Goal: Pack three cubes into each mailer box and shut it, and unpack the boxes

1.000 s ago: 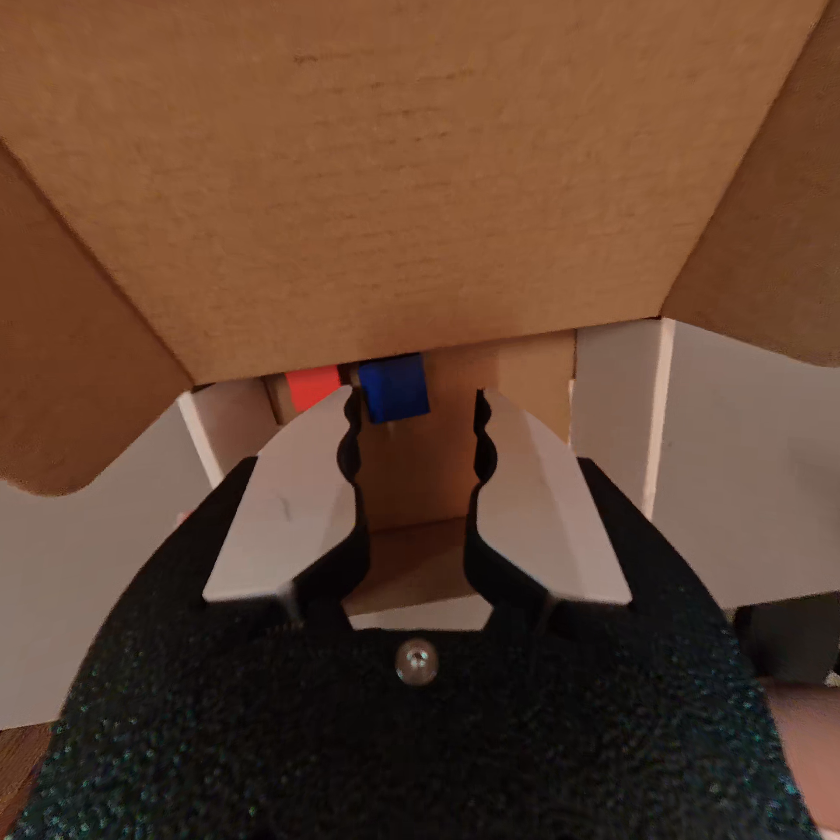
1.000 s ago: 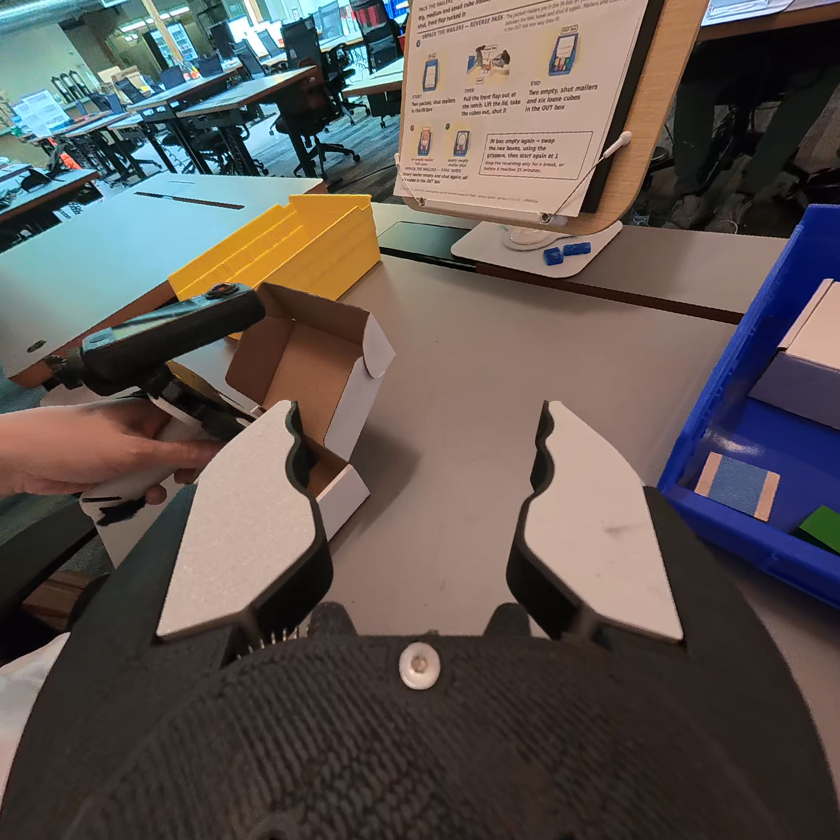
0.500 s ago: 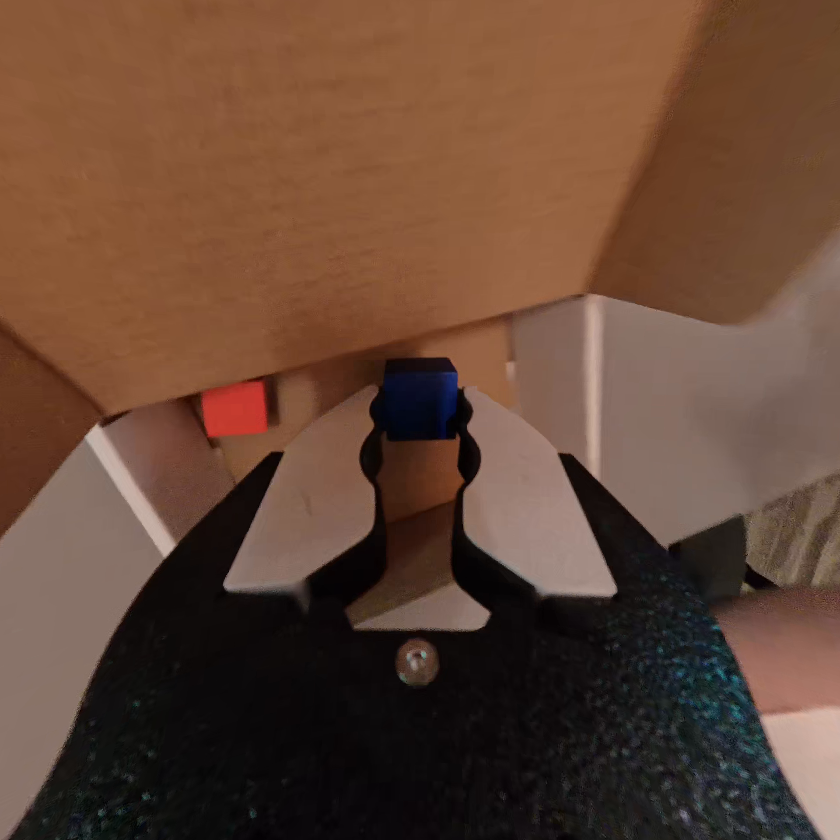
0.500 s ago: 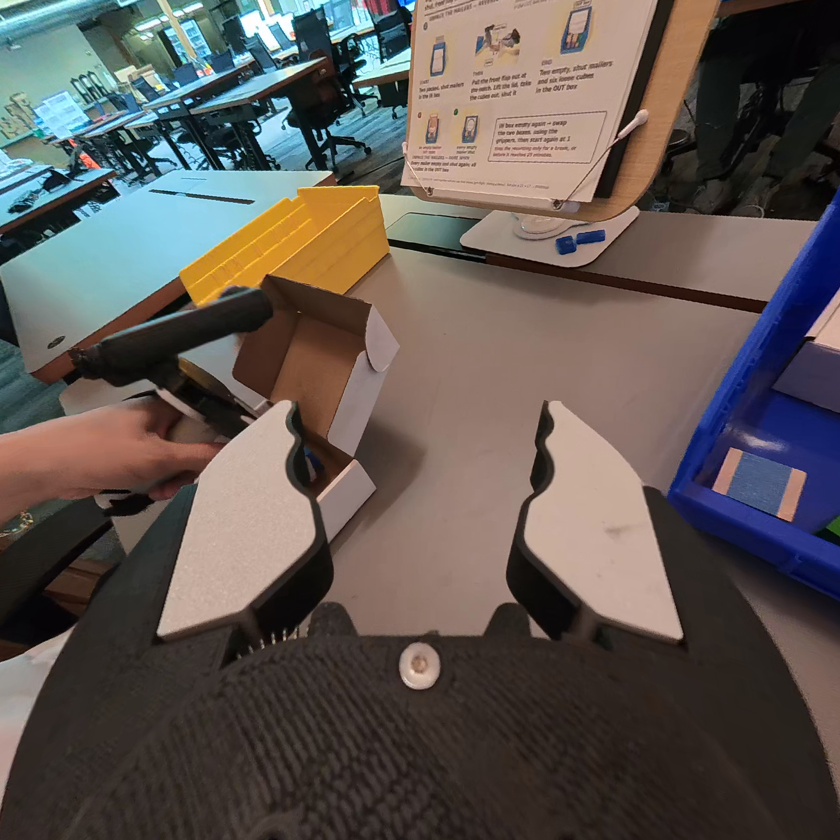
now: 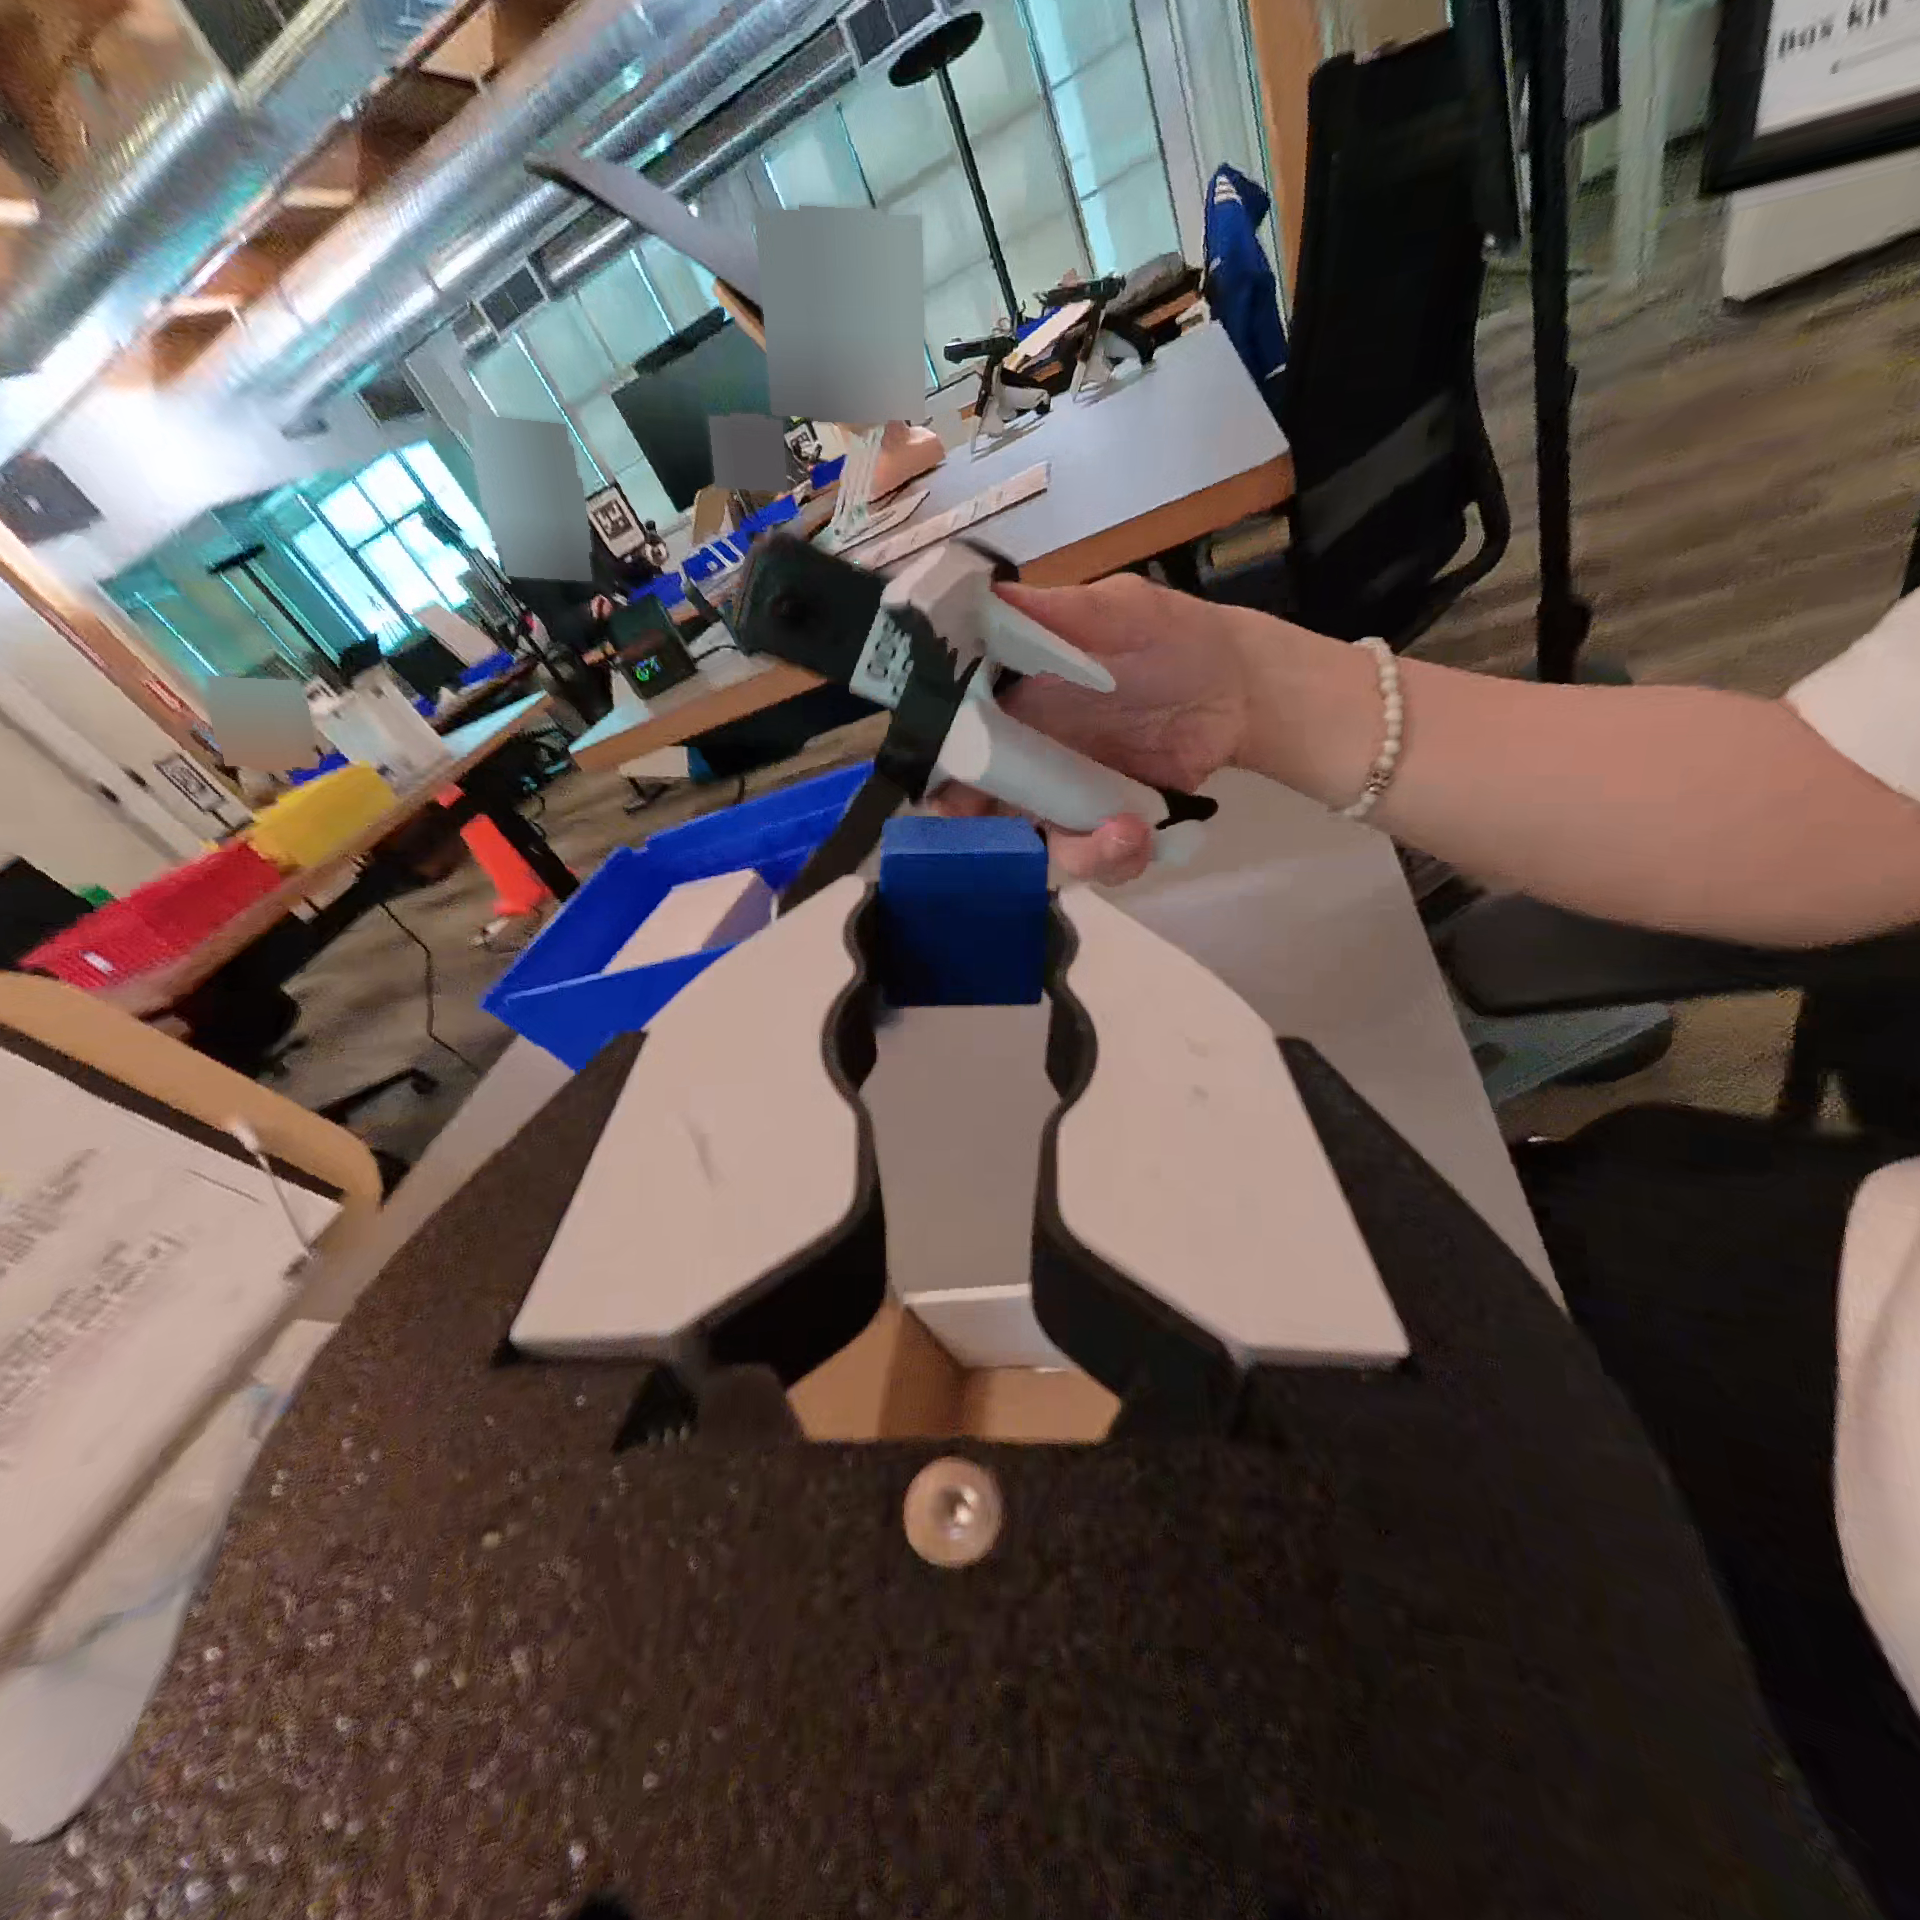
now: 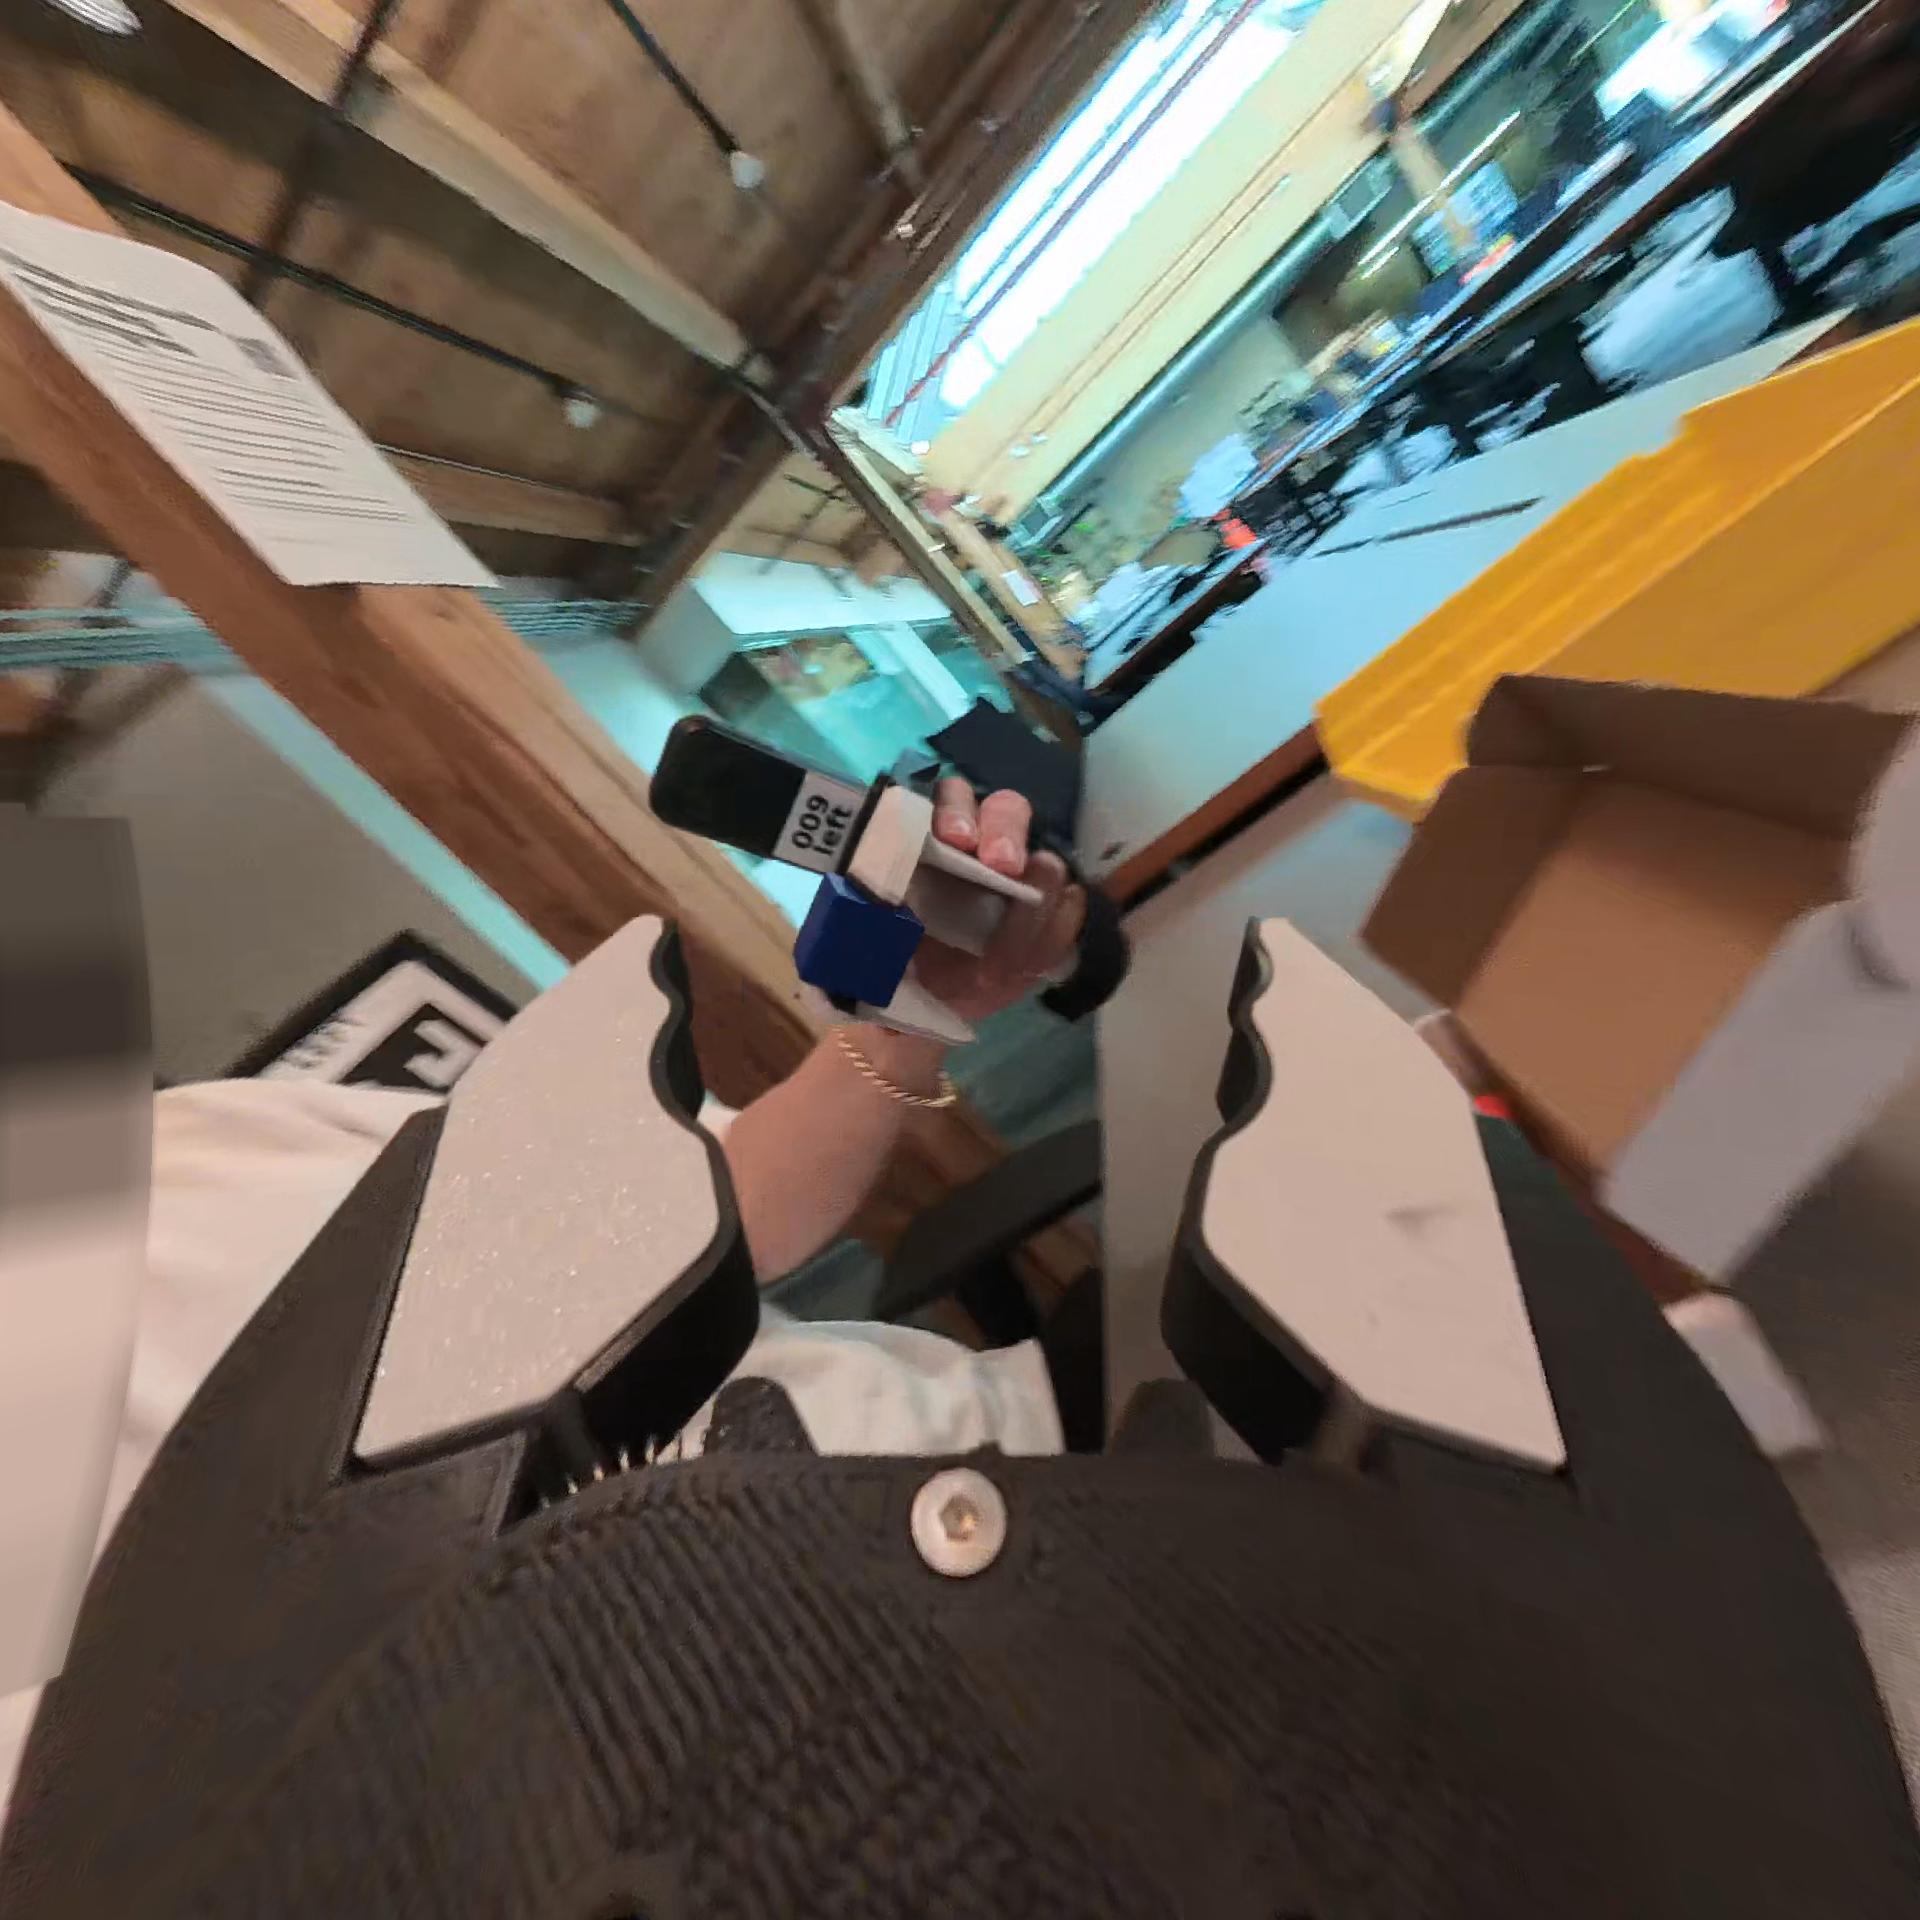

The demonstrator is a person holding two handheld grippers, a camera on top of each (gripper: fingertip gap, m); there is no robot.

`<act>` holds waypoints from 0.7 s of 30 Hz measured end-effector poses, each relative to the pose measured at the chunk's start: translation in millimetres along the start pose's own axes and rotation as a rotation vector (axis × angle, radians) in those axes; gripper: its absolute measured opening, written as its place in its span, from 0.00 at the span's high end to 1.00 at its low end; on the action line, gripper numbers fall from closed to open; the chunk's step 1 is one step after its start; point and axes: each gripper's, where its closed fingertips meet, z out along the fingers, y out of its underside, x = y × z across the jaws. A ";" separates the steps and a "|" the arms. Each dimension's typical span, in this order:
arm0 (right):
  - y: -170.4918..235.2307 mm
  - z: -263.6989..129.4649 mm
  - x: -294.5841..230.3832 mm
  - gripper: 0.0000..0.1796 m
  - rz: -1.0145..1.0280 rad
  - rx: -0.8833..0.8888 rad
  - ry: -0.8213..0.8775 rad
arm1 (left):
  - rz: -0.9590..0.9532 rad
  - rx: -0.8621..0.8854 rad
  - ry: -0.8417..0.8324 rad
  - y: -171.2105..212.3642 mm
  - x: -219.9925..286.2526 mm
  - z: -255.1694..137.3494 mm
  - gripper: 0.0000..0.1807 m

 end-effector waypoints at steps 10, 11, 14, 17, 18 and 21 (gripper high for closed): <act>59.1 62.1 -20.3 0.56 0.365 -0.227 -0.394 | 0.164 -0.040 -0.007 7.4 6.5 -2.6 0.84; 61.9 65.2 -20.0 0.58 0.370 -0.237 -0.393 | 0.177 -0.054 -0.015 10.2 6.1 -3.1 0.84; 65.5 68.0 -25.1 0.63 0.390 -0.259 -0.428 | 0.190 -0.071 -0.023 15.9 6.1 -4.8 0.84; 67.8 69.7 -21.2 0.67 0.376 -0.267 -0.399 | 0.182 -0.059 -0.028 17.3 6.3 -5.8 0.85; 67.0 70.1 -19.5 0.67 0.375 -0.261 -0.390 | 0.185 -0.067 -0.025 19.3 7.0 -5.5 0.85; 65.9 70.2 -16.2 0.70 0.371 -0.252 -0.372 | 0.192 -0.090 -0.028 25.6 8.0 -3.5 0.84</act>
